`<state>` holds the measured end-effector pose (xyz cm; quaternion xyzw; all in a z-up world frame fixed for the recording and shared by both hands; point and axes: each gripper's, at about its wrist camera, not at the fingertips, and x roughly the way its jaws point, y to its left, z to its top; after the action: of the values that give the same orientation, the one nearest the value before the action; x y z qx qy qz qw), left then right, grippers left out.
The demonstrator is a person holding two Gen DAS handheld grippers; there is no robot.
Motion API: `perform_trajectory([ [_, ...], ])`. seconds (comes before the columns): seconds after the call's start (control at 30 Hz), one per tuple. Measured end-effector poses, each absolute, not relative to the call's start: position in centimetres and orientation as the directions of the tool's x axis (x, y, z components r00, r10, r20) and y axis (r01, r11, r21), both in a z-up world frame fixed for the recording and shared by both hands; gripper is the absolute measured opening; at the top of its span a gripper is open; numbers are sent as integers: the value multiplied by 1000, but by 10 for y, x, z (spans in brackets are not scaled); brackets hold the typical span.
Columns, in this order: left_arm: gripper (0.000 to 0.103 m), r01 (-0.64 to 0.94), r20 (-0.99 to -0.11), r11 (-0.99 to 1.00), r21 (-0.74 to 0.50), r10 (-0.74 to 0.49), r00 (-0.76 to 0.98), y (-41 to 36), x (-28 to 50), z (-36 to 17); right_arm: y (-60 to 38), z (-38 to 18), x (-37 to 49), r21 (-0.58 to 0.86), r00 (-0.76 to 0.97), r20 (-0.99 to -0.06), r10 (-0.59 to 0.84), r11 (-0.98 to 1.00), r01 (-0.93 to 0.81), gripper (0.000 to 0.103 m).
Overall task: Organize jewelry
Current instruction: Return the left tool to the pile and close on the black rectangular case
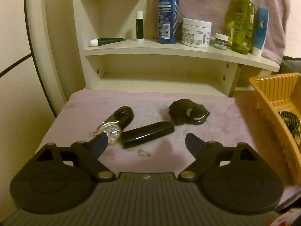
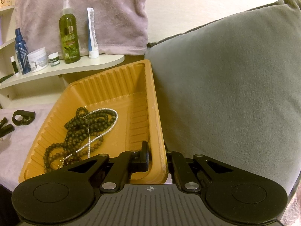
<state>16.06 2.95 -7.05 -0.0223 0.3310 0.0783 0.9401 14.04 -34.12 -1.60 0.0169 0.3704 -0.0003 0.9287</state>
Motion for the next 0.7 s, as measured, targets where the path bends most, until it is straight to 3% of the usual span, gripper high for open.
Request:
perform_trajectory([
  [0.33, 91, -305, -616, 952, -16, 231, 753, 20, 183, -82, -343, -18, 142, 34, 722, -692, 15, 999, 11, 5],
  [0.7, 82, -352, -625, 936, -2, 273, 731, 18, 192, -93, -343, -18, 142, 31, 722, -692, 14, 999, 11, 5],
])
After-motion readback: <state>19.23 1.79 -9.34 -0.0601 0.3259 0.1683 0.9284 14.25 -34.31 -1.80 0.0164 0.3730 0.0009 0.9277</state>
